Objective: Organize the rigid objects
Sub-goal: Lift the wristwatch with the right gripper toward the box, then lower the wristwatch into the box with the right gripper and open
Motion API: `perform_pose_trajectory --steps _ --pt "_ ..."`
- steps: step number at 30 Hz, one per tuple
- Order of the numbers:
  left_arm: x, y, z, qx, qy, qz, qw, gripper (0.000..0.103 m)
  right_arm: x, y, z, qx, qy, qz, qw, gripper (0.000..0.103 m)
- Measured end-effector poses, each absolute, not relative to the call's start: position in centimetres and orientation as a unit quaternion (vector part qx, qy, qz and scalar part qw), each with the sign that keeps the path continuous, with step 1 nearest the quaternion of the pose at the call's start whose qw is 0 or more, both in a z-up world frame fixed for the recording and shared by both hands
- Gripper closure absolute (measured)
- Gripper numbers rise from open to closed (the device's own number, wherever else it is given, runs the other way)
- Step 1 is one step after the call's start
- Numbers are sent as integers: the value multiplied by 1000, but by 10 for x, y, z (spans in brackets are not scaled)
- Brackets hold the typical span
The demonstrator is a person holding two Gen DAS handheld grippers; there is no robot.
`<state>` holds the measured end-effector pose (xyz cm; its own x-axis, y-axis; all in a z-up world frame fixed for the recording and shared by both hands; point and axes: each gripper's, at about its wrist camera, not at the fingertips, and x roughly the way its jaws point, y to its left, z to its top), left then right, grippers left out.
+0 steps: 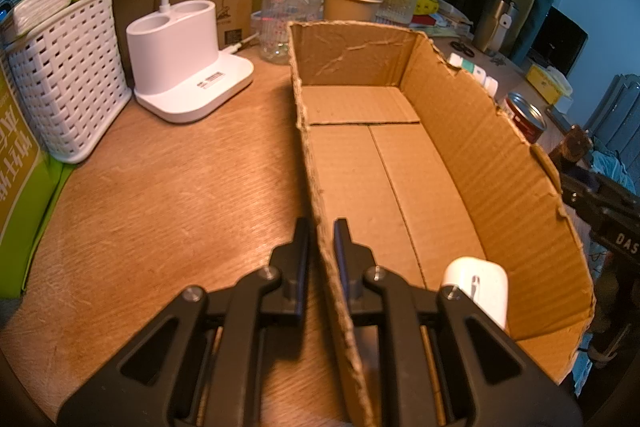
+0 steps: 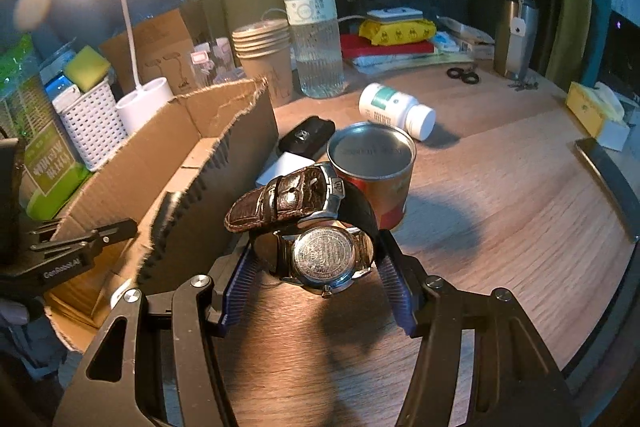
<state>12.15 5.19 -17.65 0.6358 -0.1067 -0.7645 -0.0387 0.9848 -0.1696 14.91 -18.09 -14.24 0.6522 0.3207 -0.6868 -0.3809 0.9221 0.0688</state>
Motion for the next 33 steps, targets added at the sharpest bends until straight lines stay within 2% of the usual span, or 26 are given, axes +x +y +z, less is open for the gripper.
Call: perform_pose_trajectory --steps 33 --pt "122 52 -176 -85 426 -19 900 90 115 -130 -98 -67 302 273 911 41"
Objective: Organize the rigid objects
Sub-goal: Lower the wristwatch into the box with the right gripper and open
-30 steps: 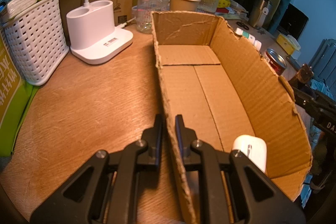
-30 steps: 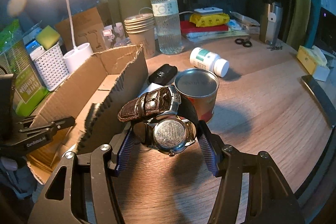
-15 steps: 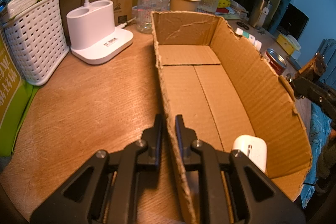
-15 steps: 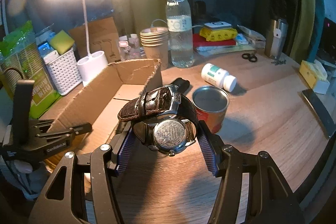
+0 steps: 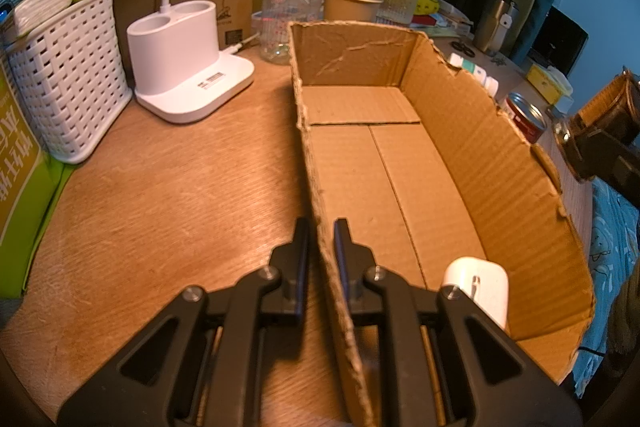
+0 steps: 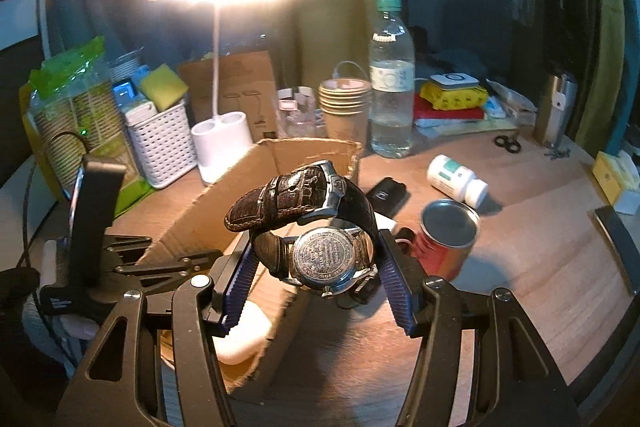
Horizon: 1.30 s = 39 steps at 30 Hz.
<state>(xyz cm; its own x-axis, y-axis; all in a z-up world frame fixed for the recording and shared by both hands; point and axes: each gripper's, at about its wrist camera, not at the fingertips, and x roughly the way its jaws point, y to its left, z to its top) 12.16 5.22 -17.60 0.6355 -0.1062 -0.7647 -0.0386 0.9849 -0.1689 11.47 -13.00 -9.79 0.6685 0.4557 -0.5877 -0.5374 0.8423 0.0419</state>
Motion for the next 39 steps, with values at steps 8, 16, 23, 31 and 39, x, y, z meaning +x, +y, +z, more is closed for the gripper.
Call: perform_pose_trajectory --steps 8,16,23,31,39 --pt "121 51 -176 -85 427 -19 900 90 113 -115 -104 -77 306 292 903 41" --pt "121 51 -176 -85 427 -19 900 90 113 -102 -114 -89 320 301 894 41" --pt "122 52 -176 -84 426 -18 900 90 114 -95 -119 -102 329 304 888 41" --pt "122 54 -177 -84 427 -18 900 90 114 -91 -119 -106 329 310 886 41" --pt "122 54 -178 -83 427 -18 900 90 118 -80 -127 -125 342 308 879 41"
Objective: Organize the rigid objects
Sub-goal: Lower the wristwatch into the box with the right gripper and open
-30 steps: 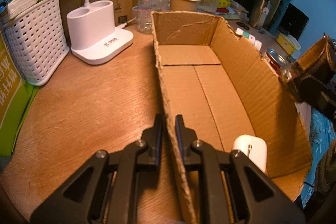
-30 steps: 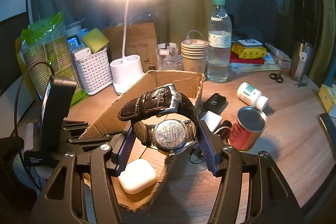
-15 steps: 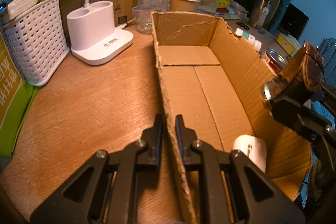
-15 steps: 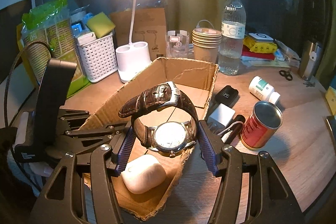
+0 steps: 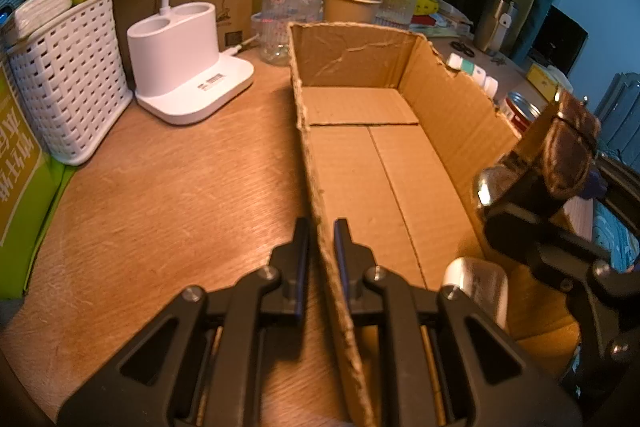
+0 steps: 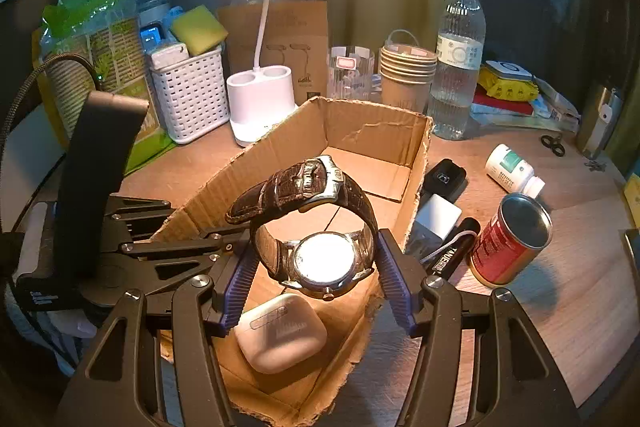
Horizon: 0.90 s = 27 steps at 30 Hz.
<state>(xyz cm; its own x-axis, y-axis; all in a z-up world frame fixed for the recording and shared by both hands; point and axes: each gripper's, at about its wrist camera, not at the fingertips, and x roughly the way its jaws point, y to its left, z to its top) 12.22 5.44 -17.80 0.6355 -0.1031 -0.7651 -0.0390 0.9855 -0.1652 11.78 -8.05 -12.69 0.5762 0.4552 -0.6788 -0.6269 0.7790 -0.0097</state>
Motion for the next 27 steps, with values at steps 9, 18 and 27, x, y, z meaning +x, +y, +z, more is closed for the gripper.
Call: perform_pose_trajectory --steps 9,18,27 --pt "122 55 -178 -83 426 -18 901 90 119 -73 -131 -145 352 301 875 41" --pt "122 53 -177 -82 427 -17 900 90 118 -72 -129 -153 352 302 873 39" --pt "122 51 -176 -81 427 -16 901 90 115 -81 -120 -136 340 298 882 39"
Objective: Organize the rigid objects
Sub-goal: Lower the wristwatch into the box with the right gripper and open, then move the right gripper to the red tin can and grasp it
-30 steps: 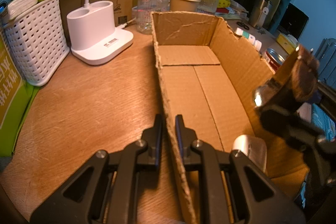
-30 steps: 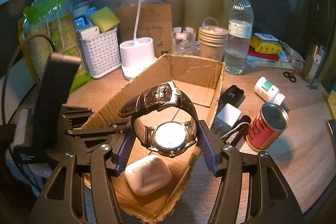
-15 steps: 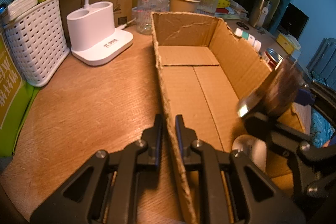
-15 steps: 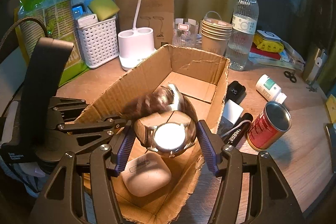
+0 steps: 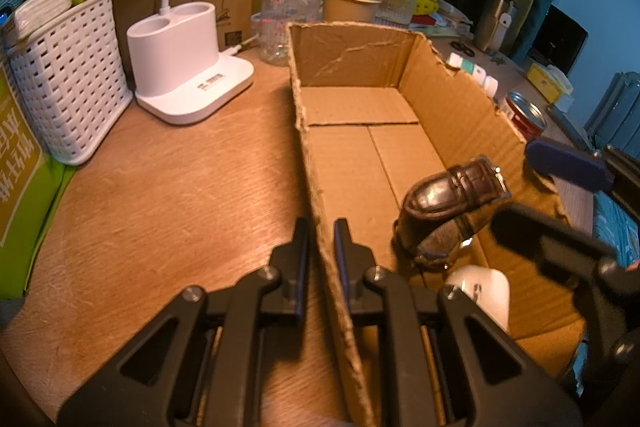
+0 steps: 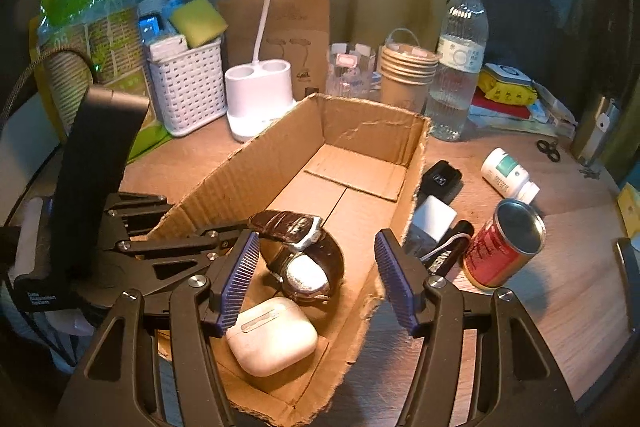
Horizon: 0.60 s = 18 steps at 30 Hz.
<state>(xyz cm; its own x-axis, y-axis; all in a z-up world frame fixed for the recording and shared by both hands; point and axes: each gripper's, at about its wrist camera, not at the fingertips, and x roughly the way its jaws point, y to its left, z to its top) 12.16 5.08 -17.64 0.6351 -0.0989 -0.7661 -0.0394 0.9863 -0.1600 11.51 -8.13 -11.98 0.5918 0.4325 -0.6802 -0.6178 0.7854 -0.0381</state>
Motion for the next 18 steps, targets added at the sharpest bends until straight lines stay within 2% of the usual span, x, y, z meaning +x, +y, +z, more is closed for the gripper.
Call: perform_pose_trajectory --steps 18 --pt "122 51 -176 -81 427 -16 901 89 123 -121 -100 -95 318 265 905 39"
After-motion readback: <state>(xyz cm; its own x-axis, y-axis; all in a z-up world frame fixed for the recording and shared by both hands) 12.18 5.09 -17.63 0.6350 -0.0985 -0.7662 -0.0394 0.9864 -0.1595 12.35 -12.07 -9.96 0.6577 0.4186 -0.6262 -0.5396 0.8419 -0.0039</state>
